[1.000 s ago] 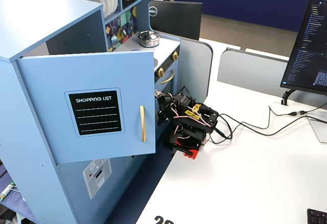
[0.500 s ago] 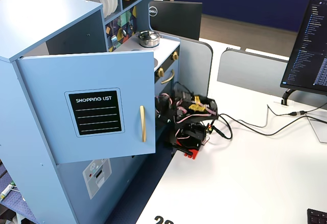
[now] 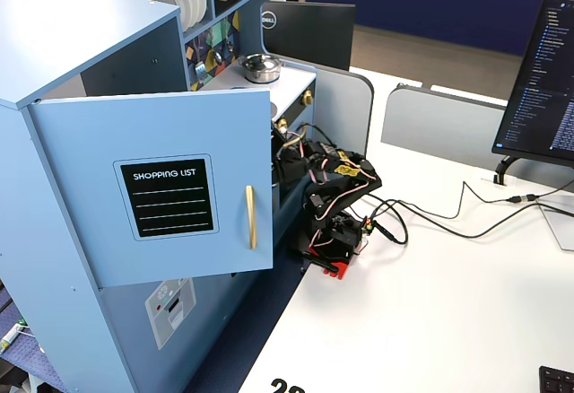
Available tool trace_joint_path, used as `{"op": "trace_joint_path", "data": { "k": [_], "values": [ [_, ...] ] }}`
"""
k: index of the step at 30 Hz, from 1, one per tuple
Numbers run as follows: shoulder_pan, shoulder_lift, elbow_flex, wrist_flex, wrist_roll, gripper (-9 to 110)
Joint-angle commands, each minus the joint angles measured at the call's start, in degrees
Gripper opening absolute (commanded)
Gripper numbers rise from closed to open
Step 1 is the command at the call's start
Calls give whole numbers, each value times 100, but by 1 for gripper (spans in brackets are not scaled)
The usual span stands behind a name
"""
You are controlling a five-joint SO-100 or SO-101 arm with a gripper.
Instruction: Pick up the green pineapple from the left cabinet and place it in the gray recipient
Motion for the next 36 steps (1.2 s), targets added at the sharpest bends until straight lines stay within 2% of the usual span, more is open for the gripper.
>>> {"op": "trace_joint_path", "data": {
  "k": [1,7,10,14,24,36],
  "values": [
    [176,-246,-141,-1239,0,35],
    [308,-738,-105,-1802,-105,35],
    [439,-1160,-18,-2522,-35,35],
    [501,-1556,0,-2936,88,38],
    [44,-2303,-299,-3067,-44,43],
    [202,-3683,-1213,-3586,-105,42]
  ]
}}
